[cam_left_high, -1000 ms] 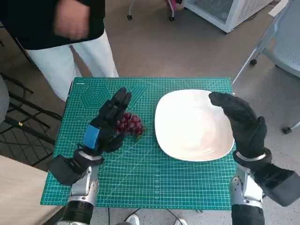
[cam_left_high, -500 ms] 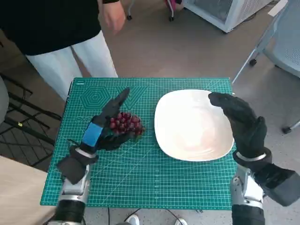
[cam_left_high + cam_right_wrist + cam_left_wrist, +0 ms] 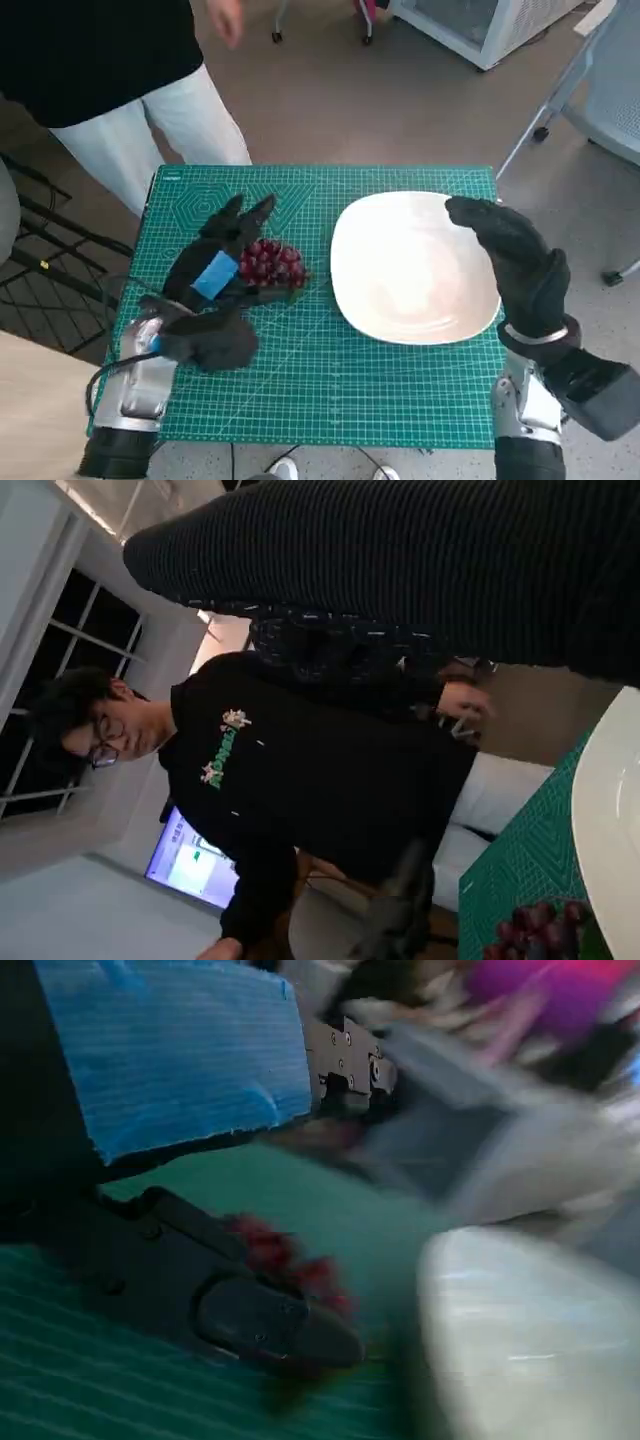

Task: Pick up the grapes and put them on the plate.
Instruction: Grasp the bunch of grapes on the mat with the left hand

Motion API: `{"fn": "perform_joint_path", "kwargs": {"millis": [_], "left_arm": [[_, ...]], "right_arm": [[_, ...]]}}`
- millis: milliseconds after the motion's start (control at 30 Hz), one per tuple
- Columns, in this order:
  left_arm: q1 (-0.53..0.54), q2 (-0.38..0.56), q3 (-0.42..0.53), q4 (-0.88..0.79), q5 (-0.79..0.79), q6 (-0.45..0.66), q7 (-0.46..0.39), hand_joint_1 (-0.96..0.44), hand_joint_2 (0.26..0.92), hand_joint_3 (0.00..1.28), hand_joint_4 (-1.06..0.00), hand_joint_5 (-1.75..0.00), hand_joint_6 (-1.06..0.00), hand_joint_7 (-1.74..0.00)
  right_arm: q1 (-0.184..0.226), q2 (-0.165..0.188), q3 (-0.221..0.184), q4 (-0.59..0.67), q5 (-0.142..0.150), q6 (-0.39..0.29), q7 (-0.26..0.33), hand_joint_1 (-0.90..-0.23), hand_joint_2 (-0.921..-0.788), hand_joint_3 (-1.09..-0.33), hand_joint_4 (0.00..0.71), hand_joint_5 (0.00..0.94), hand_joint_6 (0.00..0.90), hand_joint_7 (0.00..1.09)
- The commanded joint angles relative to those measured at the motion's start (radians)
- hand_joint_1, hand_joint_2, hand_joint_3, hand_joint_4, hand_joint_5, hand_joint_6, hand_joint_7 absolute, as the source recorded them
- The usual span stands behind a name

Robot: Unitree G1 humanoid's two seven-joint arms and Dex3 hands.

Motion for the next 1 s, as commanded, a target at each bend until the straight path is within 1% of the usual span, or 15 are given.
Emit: {"fn": "perform_joint_path", "kwargs": {"millis": [33,333,567,733,1000], "left_arm": [[-0.022,0.014,-0.062,-0.014,0.050,0.094,-0.012,-0.67,0.754,0.00,0.00,0.00,-0.12,-0.01],[-0.089,0.023,-0.139,0.058,0.062,0.203,-0.035,-0.64,0.748,0.00,0.00,0.00,-0.13,-0.01],[-0.150,0.028,-0.185,0.137,0.051,0.262,-0.064,-0.60,0.741,0.00,0.00,0.00,-0.13,0.00],[-0.192,0.030,-0.211,0.210,0.036,0.274,-0.067,-0.58,0.738,0.00,0.00,0.00,-0.13,0.00],[-0.257,0.021,-0.246,0.343,0.016,0.265,-0.044,-0.56,0.735,0.00,0.00,0.00,-0.13,0.00]], "right_arm": [[0.018,-0.008,-0.002,0.013,-0.003,0.004,0.005,-0.544,-0.921,-0.622,0.195,0.004,0.021,0.35],[0.018,-0.007,-0.002,0.012,-0.005,0.005,0.002,-0.554,-0.921,-0.622,0.194,0.003,0.022,0.35],[0.018,-0.008,-0.004,0.013,0.005,0.008,0.010,-0.558,-0.921,-0.621,0.195,0.003,0.023,0.35],[0.018,-0.009,-0.005,0.010,0.009,0.012,0.013,-0.557,-0.921,-0.620,0.195,0.003,0.023,0.35],[0.021,-0.010,-0.007,0.009,0.010,0.012,0.017,-0.550,-0.921,-0.620,0.194,0.002,0.023,0.34]]}}
